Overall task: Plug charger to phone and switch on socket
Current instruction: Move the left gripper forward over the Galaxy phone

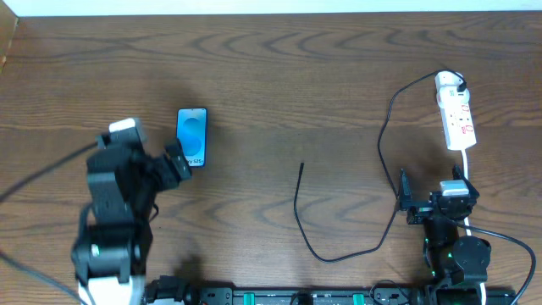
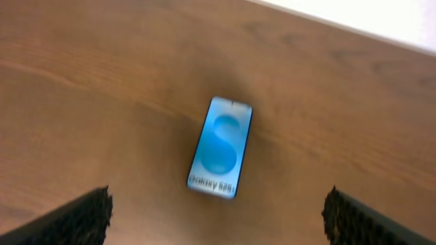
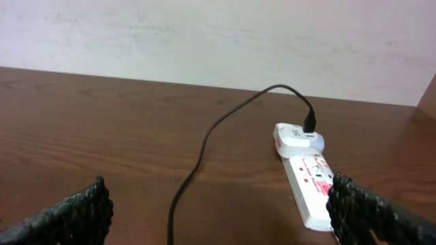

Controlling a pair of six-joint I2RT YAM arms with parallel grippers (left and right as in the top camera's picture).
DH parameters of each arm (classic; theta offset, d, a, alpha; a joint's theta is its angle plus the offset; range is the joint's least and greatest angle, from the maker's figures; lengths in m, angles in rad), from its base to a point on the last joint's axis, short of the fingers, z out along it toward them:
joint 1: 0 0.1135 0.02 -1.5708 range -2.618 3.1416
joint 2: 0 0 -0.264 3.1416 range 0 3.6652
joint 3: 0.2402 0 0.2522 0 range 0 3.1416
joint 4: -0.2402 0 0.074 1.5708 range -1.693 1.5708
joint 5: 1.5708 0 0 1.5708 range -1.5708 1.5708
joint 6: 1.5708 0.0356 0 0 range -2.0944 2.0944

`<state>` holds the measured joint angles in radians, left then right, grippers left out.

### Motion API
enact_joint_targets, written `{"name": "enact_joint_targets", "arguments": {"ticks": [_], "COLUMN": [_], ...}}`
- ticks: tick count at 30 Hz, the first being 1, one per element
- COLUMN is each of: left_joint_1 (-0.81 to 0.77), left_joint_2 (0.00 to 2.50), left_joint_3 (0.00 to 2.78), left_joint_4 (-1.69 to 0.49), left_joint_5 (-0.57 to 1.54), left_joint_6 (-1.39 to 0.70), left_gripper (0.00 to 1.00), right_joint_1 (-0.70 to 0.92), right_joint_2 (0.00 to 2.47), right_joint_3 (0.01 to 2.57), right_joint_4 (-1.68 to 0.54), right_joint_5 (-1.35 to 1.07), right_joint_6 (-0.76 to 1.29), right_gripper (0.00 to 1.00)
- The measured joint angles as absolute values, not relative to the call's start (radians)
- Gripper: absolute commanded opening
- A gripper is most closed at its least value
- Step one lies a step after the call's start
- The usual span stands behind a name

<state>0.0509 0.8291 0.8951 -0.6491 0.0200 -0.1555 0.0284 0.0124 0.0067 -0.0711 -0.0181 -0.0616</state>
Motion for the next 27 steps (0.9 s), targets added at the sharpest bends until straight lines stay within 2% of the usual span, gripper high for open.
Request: {"name": "enact_joint_targets", "arguments": {"ticks": [14, 22, 23, 24, 25, 26, 27], "left_joint_1": [0.051, 0.051, 0.051, 0.051, 0.051, 0.051, 0.051], "left_joint_2": [1.33, 1.472, 1.481, 1.489, 1.493, 1.497, 1.498], "left_joint_3": [1.379, 1.415, 1.415, 1.415, 1.415, 1.415, 1.415], "left_joint_4": [-1.048, -1.093, -1.094, -1.094, -1.093, -1.093, -1.093], "left_joint_5": [0.02, 0.02, 0.02, 0.02, 0.023, 0.026, 0.028], "left_joint_6": [-0.117, -0.107, -0.107, -0.107, -0.105, -0.104, -0.104], "left_gripper": [0.98, 0.98, 0.89, 0.71, 0.64, 0.72, 1.0], "right_joint_1": [0.028, 0.028, 0.028, 0.028, 0.028, 0.028, 0.028], "right_joint_2": [0.012, 0.012, 0.012, 0.012, 0.012, 0.012, 0.012], "right_joint_3": [0.007, 0.007, 0.007, 0.007, 0.007, 0.007, 0.007], "right_joint_4": [-0.071, -0.071, -0.071, -0.071, -0.071, -0.071, -0.071], "right_joint_5": [-0.018, -0.018, -0.018, -0.018, -0.018, -0.018, -0.018], "right_joint_6": [-0.062, -0.062, -0.062, -0.062, -0.062, -0.062, -0.062], "right_gripper": [0.99, 0.99, 0.99, 0.99, 0.99, 0.99, 0.99]}}
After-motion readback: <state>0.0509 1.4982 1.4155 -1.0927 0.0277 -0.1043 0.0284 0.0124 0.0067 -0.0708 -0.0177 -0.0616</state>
